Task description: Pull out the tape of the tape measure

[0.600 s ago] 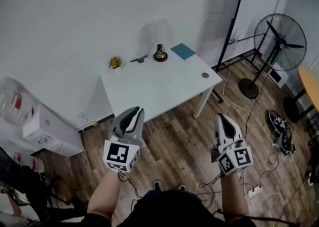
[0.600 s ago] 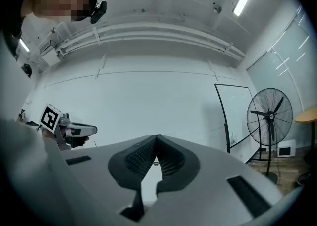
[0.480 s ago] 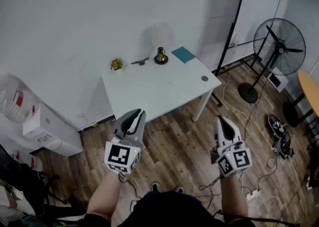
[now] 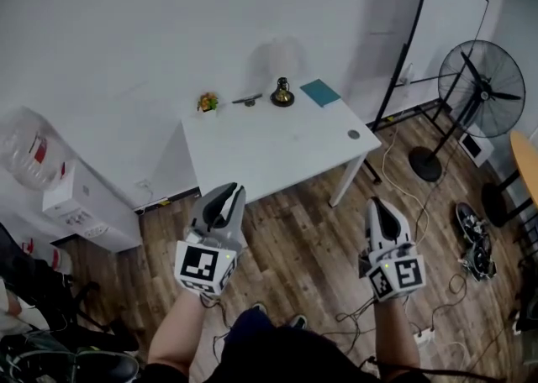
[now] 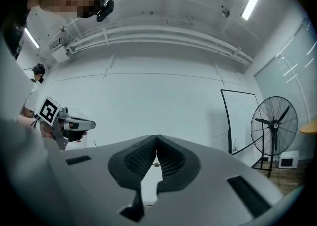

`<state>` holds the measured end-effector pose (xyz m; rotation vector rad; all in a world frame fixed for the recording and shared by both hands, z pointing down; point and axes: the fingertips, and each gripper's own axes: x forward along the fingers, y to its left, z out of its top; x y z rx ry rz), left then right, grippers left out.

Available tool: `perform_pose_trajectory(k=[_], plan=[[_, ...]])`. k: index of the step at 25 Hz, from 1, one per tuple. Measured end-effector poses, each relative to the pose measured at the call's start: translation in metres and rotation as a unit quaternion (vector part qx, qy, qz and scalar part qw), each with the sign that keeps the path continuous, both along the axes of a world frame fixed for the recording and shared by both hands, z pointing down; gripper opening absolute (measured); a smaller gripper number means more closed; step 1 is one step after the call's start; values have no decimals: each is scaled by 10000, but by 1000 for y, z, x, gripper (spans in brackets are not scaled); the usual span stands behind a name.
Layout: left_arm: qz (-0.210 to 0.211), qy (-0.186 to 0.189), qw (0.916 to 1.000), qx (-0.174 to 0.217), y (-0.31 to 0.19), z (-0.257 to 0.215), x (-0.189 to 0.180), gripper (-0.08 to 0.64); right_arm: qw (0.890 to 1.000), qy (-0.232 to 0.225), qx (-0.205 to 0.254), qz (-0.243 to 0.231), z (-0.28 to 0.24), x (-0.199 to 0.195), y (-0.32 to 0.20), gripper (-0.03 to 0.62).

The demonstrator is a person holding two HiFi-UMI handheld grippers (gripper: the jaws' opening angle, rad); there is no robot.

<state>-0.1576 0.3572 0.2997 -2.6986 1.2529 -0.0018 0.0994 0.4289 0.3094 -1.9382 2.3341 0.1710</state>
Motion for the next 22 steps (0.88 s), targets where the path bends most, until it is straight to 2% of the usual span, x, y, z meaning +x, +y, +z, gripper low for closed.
perform_pose_trajectory(k=[7, 10, 15, 22], plan=[[92, 204, 9997, -106, -48, 20, -39, 49, 9986, 36, -224, 470, 15, -6, -46, 134], [297, 164, 9988, -360, -80, 27, -56, 127, 9975, -78, -253, 649, 16, -16, -73, 146], [466, 384, 9978, -286, -141, 31, -87, 144, 9957, -123, -326, 859, 20, -38, -119, 150], [669, 513, 9952, -505, -199, 42, -90, 144, 9932, 58, -521, 1036, 21, -47, -158, 150]])
